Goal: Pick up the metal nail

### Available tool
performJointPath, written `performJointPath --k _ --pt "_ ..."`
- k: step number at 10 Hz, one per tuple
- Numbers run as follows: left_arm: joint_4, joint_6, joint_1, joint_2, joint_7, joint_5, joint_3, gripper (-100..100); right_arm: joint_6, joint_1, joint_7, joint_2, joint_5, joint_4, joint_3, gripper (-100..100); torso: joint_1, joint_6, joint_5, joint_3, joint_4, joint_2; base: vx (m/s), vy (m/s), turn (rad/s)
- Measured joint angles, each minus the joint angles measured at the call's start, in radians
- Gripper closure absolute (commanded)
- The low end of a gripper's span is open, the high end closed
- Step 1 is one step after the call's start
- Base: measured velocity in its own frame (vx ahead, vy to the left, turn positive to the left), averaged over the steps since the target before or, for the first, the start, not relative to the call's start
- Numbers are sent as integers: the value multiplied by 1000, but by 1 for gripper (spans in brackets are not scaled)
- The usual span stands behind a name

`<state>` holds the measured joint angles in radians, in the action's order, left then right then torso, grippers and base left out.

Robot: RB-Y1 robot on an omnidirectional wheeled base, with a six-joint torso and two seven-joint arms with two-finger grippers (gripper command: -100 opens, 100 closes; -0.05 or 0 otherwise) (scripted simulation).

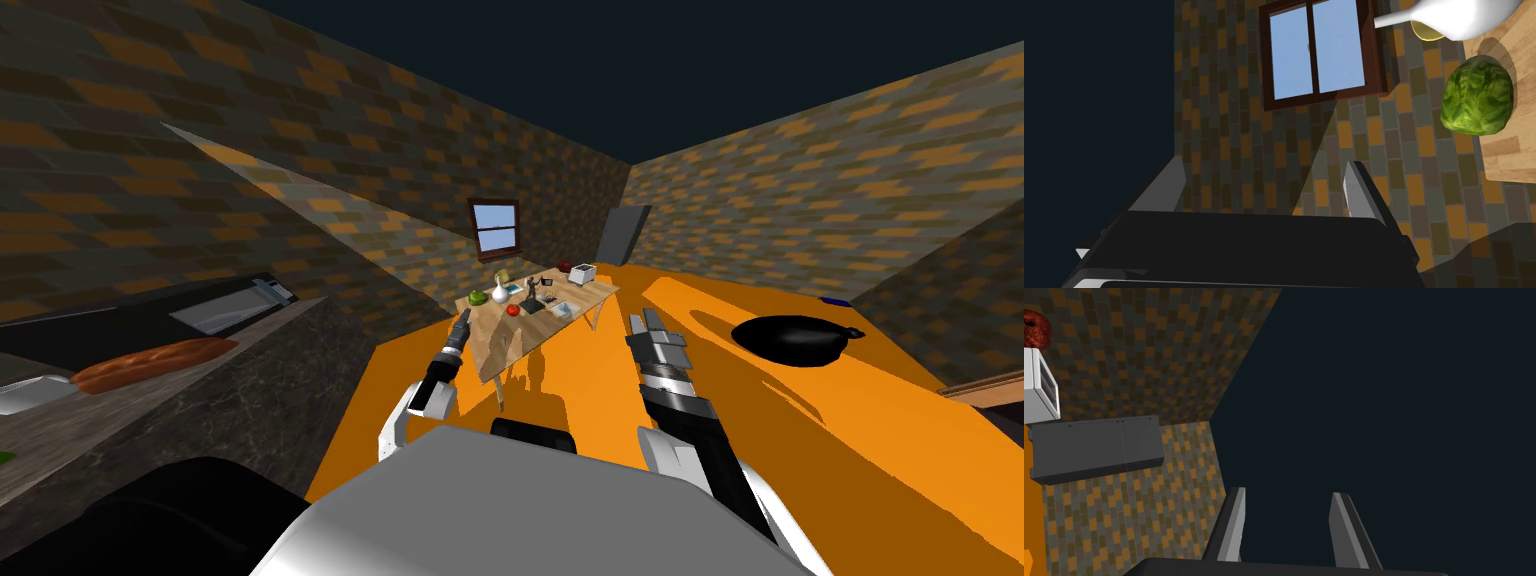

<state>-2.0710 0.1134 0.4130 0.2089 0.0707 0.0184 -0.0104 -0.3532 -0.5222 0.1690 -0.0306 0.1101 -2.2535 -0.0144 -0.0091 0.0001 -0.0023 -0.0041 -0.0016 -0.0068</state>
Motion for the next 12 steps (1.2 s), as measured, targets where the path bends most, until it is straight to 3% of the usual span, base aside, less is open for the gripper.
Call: performJointPath --k 7,12 --pt "117 -170 -52 8 24 8 -3 -100 0 0 0 0 0 0 0 0 1 0 0 0 0 0 90 -151 68" --pt "210 -295 -90 32 40 2 18 -100 0 0 0 0 0 0 0 0 1 0 0 0 0 0 80 -135 34"
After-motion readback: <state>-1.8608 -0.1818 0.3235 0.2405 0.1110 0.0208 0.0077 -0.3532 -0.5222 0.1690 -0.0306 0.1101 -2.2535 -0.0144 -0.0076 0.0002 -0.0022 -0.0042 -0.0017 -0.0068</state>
